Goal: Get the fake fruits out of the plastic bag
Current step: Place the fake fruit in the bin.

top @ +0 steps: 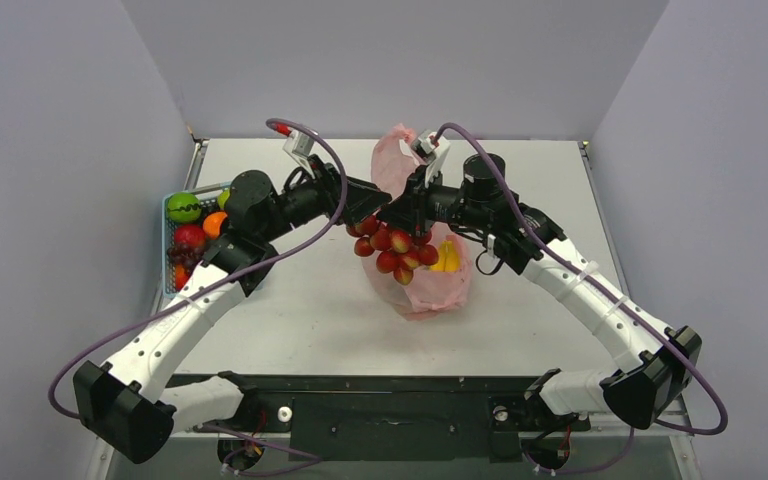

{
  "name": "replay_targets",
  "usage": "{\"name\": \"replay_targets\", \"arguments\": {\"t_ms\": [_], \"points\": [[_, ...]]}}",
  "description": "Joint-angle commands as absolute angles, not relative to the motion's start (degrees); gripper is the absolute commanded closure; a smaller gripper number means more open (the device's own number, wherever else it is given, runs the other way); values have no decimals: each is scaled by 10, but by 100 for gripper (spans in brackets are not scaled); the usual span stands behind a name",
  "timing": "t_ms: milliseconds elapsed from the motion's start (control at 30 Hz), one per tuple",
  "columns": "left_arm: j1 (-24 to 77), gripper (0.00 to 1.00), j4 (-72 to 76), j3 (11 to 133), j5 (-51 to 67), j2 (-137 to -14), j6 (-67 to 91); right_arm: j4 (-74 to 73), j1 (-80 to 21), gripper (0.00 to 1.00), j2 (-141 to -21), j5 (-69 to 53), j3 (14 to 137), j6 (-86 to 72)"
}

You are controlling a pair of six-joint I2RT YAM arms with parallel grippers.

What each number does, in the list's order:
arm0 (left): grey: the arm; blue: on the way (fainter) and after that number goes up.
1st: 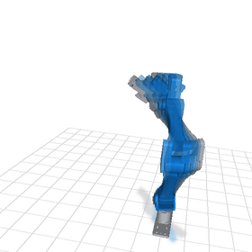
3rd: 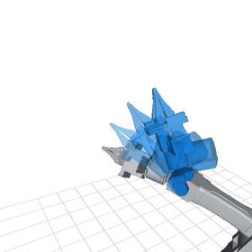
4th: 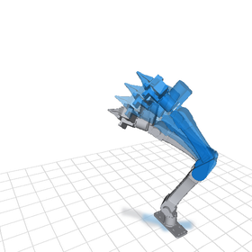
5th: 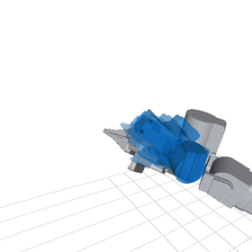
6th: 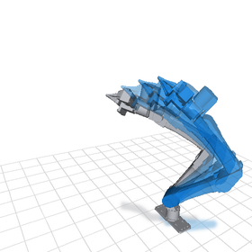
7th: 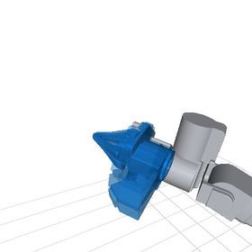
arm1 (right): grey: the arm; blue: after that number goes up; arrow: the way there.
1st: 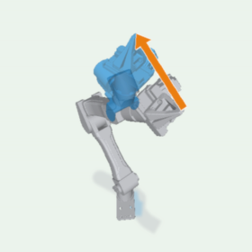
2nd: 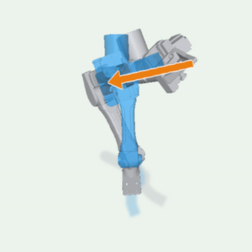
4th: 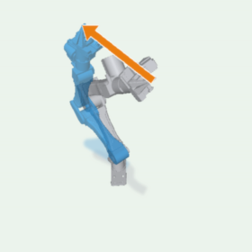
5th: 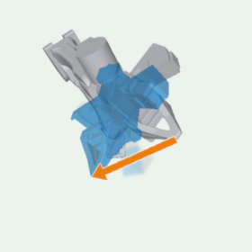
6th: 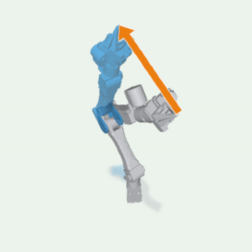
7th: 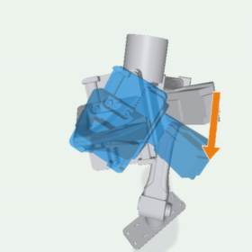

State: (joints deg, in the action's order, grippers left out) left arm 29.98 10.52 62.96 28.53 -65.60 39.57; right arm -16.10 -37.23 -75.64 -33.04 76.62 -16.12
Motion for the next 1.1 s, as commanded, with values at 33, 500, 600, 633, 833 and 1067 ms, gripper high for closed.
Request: {"name": "replay_targets", "arguments": {"t_ms": [33,500,600,633,833,1067], "points": [[313,44,187,630,295,-664,434,-72,-379,100,-735,-383,767,-177],[327,100,209,607,302,-659,459,-8,-392,100,-726,-371,746,-227],[325,100,127,627,256,-636,420,-31,-399,70,-722,-347,745,-221],[320,100,83,634,234,-626,413,-39,-400,63,-720,-328,744,-217],[251,100,-58,682,192,-585,374,-129,-401,21,-706,-218,758,-206],[193,100,-255,795,84,-561,231,-225,-370,17,-668,-81,806,-238]]}}
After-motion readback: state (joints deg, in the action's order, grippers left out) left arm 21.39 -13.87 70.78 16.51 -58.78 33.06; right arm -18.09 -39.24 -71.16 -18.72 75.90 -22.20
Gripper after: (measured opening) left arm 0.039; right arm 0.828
